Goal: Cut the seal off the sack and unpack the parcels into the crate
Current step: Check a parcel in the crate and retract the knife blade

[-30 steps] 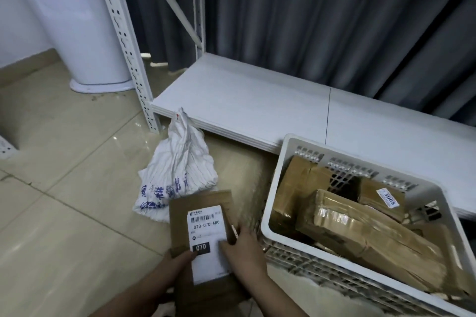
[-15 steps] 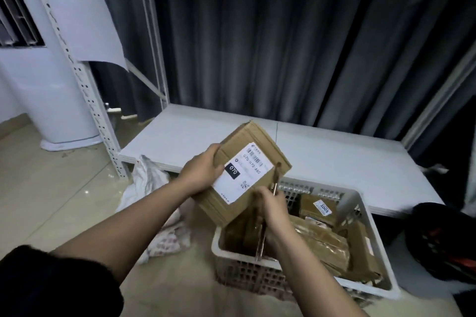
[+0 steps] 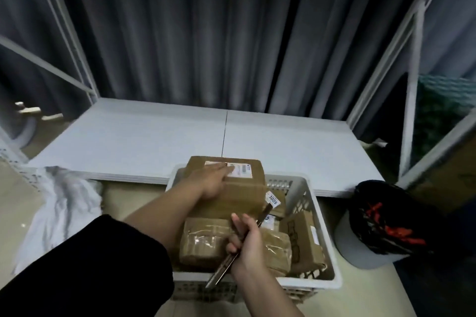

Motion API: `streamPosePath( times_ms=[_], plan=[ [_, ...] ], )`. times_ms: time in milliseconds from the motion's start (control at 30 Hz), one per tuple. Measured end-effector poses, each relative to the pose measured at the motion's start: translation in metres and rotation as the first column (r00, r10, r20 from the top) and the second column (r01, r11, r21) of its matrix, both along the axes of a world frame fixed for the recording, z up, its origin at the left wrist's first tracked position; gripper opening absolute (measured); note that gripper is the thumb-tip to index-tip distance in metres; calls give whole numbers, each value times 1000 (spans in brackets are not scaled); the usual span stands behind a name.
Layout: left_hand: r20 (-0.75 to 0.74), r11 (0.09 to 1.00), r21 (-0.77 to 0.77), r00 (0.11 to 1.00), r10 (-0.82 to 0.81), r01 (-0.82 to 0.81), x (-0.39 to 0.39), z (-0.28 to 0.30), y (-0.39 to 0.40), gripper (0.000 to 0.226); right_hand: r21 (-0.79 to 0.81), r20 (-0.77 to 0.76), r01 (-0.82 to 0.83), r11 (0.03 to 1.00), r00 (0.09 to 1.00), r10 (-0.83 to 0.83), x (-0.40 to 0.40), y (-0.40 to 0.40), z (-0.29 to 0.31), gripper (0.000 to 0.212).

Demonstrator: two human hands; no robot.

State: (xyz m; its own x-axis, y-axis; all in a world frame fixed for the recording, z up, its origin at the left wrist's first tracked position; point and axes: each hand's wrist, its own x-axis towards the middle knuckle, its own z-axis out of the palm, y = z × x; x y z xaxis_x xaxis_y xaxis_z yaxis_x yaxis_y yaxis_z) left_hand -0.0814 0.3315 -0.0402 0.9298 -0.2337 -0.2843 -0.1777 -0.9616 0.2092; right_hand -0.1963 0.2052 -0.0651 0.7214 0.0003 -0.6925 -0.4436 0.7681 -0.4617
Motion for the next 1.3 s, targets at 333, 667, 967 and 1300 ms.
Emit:
streamPosePath(
  times_ms=[333,667,967,1300],
  plan=[
    [97,965,-241,986,132,-106,-60,23,-36,42,-90,60,11,996,998,-5,7,-52,23,12],
    [-667,324,-723,738,-100,-610,-196,62,-140,43,-236,446,-55,970,881,158,-23,-122,93,21],
    [-520,187,-837,854,26,-515,-189,61,-181,22,-498,425,-137,856,822,379,-44,-152,107,45],
    [-567,-96,-820,824,-3,-565,-166,70,-196,42,-558,501,43,829,814,295,-30,-155,114,36]
  ],
)
